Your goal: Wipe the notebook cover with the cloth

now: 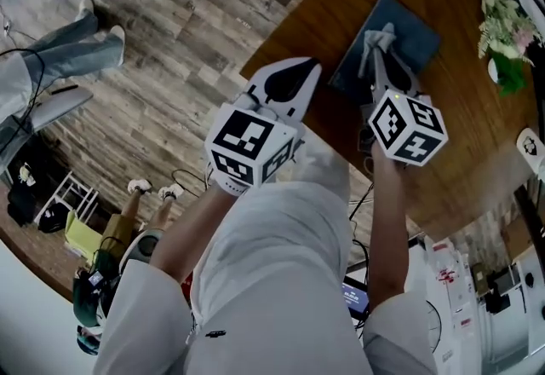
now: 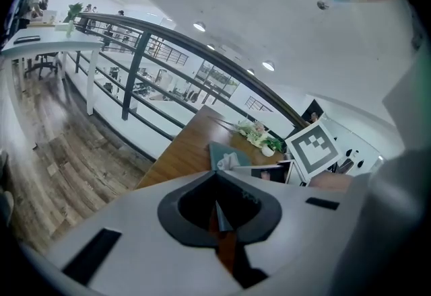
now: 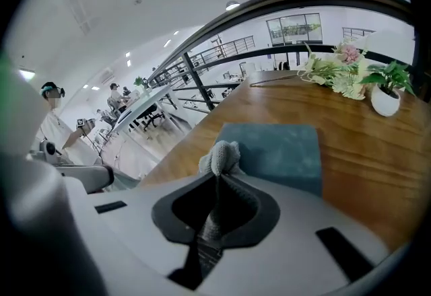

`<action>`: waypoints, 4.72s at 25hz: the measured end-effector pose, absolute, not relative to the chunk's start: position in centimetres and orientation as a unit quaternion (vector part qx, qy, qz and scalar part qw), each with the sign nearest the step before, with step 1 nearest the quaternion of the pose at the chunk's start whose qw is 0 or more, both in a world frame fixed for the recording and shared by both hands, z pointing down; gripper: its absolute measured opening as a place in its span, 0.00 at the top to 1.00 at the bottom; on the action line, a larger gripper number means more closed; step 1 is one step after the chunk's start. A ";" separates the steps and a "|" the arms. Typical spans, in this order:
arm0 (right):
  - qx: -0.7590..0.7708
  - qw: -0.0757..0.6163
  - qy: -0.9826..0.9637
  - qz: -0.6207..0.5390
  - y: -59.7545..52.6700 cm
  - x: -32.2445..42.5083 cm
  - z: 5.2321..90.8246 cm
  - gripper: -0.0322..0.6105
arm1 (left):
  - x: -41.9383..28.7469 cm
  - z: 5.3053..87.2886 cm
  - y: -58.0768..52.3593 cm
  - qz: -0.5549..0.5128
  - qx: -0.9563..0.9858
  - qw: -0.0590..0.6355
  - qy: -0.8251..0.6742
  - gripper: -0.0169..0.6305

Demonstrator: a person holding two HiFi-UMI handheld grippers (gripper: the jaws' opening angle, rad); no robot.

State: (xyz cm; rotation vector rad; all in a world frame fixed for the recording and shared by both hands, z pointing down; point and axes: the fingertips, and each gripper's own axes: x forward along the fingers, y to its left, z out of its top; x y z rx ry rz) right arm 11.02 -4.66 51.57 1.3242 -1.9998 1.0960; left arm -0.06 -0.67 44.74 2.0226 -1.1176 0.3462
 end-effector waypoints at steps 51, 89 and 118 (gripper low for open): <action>0.516 0.313 -0.689 0.401 3.5 17.7 51.7 0.91 | 2.5 45.1 2.0 0.179 0.826 0.380 -0.377 0.94; 0.473 0.236 -0.700 0.480 -0.2 4.7 52.0 0.91 | -4.3 46.0 0.1 0.134 0.771 0.412 -0.466 0.94; 0.516 0.245 -0.703 0.424 -10.2 8.3 51.7 0.91 | -2.8 46.8 -4.3 0.142 0.772 0.424 -0.452 0.94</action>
